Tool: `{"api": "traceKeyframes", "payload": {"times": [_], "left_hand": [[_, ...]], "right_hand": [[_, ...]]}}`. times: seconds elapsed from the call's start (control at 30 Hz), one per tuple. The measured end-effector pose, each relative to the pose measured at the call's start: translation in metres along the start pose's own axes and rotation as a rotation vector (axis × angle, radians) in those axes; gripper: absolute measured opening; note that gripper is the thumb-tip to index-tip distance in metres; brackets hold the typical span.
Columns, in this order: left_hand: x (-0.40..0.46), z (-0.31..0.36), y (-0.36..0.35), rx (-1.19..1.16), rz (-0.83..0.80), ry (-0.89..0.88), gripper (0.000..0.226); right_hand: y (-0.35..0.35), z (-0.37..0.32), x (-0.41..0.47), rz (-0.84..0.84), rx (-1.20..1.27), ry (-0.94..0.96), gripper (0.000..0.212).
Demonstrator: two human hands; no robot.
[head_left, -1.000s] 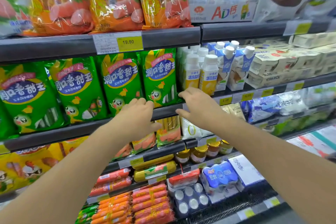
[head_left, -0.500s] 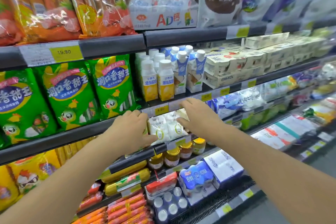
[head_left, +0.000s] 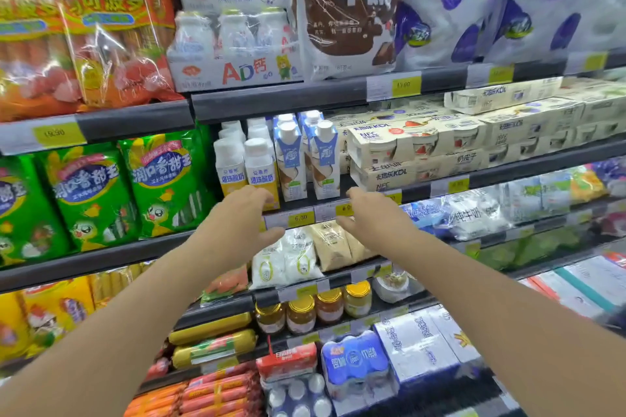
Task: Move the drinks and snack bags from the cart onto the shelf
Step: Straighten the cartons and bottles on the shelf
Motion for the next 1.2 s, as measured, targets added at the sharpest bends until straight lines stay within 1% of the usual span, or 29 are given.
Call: {"api": "traceKeyframes", "payload": {"times": [0.1, 0.23, 0.37, 0.43, 0.53, 0.67, 0.77, 0.83, 0.9, 0.97, 1.1, 1.2], "left_hand": [[0.009, 0.003, 0.024, 0.003, 0.095, 0.013, 0.063], [0.028, 0.006, 0.046, 0.064, 0.212, 0.002, 0.063], [0.049, 0.01, 0.053, 0.146, 0.277, -0.047, 0.068], [0.059, 0.013, 0.055, 0.193, 0.301, -0.059, 0.07], [0.074, 0.014, 0.061, 0.218, 0.329, -0.041, 0.065], [0.083, 0.013, 0.068, 0.271, 0.323, 0.061, 0.064], [0.086, 0.012, 0.072, 0.348, 0.321, 0.127, 0.072], [0.096, 0.009, 0.074, 0.299, 0.281, 0.162, 0.073], [0.111, 0.006, 0.072, 0.238, 0.203, 0.184, 0.069], [0.125, 0.006, 0.069, 0.254, 0.142, 0.202, 0.067], [0.136, 0.002, 0.067, 0.262, 0.091, 0.253, 0.069], [0.135, 0.001, 0.068, 0.19, 0.076, 0.258, 0.072]], "right_hand": [[0.005, -0.002, 0.019, 0.004, 0.007, -0.001, 0.033], [0.008, -0.004, 0.044, 0.005, 0.044, -0.027, 0.035], [0.013, -0.001, 0.059, 0.028, 0.056, -0.084, 0.044], [0.018, 0.0, 0.065, 0.029, 0.057, -0.103, 0.045], [0.022, 0.0, 0.075, 0.012, 0.057, -0.125, 0.046], [0.024, -0.001, 0.082, 0.01, 0.067, -0.141, 0.052], [0.028, -0.001, 0.086, 0.01, 0.103, -0.11, 0.053], [0.03, -0.001, 0.088, 0.006, 0.13, -0.08, 0.051], [0.029, 0.0, 0.09, -0.002, 0.171, -0.06, 0.049], [0.027, 0.002, 0.092, -0.015, 0.197, -0.051, 0.048], [0.023, 0.004, 0.095, -0.03, 0.219, -0.016, 0.049], [0.021, 0.004, 0.097, -0.047, 0.229, 0.01, 0.047]]}}
Point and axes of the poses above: each hand's wrist, its own x-axis towards the middle knuckle, its own y-axis out of the back of the hand, z = x × y, the point moved 10 cm from there along x, towards the middle knuckle, and after that the axes turned 10 degrees about -z, right-handed, at the moved point
